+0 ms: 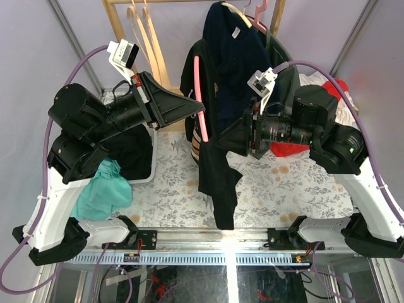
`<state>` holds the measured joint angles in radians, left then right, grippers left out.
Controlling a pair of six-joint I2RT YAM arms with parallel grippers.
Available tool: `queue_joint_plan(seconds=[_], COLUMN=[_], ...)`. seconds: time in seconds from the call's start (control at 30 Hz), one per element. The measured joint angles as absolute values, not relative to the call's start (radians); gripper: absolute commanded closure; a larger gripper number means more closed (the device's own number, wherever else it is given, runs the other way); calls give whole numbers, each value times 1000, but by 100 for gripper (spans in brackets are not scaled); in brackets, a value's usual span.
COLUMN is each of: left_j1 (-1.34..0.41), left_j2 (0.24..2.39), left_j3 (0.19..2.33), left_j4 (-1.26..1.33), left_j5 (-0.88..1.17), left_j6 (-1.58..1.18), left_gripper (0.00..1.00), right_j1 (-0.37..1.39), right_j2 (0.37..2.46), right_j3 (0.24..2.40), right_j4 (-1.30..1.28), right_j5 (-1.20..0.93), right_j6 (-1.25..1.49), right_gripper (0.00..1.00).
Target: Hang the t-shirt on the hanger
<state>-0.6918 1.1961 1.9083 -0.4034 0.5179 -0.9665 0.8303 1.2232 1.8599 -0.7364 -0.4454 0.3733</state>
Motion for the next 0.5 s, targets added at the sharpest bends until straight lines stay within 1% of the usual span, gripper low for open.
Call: queue_joint_plan(seconds=[0.23,0.3,0.4,0.5], left_j1=[-691,-691,-691,-691], left_j2=[1195,1195,1195,1195], left_j3=[1891,1885,1878,1875], left_j4=[-386,-382,-375,-371], left_j5=[528,532,535,536], left_j6=[-971,-972,-976,-981], left_gripper=[100,100,100,100], right_j1=[789,777,765,762], right_j2=[1215,1210,1206,1202], right_j3=[1788,1765,1740,1726], right_j4=[-610,-578,-535,-508], right_j5=[-628,-670,-722,-753], right_j6=[446,468,498,518], right_gripper=[50,52,61,74])
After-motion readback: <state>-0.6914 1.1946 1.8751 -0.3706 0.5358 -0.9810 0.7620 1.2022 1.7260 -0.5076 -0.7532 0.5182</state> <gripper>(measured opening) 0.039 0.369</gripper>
